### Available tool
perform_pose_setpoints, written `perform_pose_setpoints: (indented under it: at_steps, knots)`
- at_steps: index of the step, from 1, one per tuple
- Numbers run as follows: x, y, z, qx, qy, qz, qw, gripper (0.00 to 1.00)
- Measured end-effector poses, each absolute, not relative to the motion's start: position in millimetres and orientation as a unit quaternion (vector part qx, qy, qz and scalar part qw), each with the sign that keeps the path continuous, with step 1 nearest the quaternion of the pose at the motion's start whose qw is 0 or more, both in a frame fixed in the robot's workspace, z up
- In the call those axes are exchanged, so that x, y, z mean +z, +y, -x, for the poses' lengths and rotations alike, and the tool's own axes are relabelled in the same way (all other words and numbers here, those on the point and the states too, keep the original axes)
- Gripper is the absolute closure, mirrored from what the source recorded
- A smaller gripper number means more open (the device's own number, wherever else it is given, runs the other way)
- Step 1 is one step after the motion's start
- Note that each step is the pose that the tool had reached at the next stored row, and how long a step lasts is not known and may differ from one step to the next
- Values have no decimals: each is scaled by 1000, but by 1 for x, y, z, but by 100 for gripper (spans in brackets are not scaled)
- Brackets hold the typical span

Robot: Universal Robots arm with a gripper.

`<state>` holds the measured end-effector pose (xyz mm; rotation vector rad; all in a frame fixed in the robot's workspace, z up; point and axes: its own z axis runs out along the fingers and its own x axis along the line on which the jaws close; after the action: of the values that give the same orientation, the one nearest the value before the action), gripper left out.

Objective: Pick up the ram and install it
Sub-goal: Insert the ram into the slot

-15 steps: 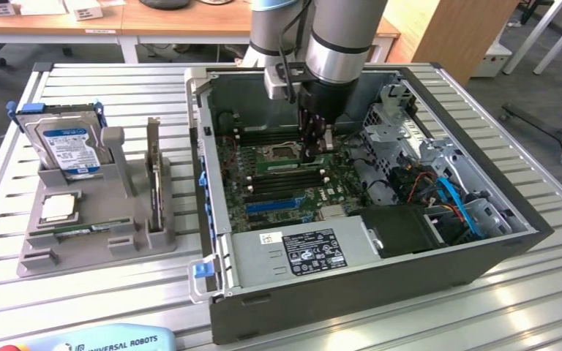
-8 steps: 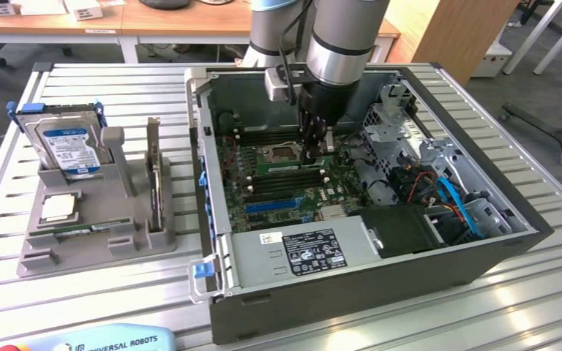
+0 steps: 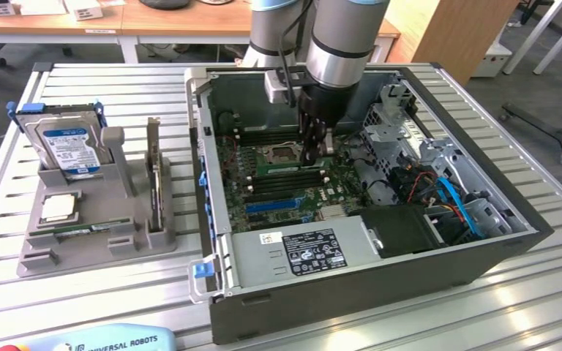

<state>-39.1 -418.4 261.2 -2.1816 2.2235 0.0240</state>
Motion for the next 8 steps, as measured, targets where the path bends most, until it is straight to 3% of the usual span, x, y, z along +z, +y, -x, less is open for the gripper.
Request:
perform_pose_setpoints:
  at_steps: [8]
  knots:
    - [259,-418,39,8,714,700,13,88]
